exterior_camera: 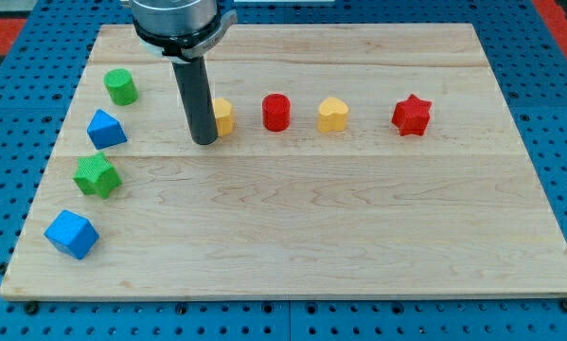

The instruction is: Move the cube into the green star

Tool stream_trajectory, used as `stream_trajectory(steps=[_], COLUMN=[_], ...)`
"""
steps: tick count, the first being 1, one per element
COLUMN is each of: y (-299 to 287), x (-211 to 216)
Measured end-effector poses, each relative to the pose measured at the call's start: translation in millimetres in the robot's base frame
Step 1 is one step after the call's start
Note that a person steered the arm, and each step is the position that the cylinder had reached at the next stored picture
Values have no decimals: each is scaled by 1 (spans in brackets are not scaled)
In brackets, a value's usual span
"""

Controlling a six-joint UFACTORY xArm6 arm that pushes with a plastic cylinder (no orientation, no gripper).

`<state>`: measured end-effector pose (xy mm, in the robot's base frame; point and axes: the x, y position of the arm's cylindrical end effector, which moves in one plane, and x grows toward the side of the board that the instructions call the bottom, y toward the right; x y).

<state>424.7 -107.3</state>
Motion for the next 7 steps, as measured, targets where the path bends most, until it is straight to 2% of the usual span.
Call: stream_trajectory(steps=[2, 3, 4, 5, 6, 7], y=[-93, -50, -13, -90, -131, -129], x=[5, 20, 109, 185, 193, 156])
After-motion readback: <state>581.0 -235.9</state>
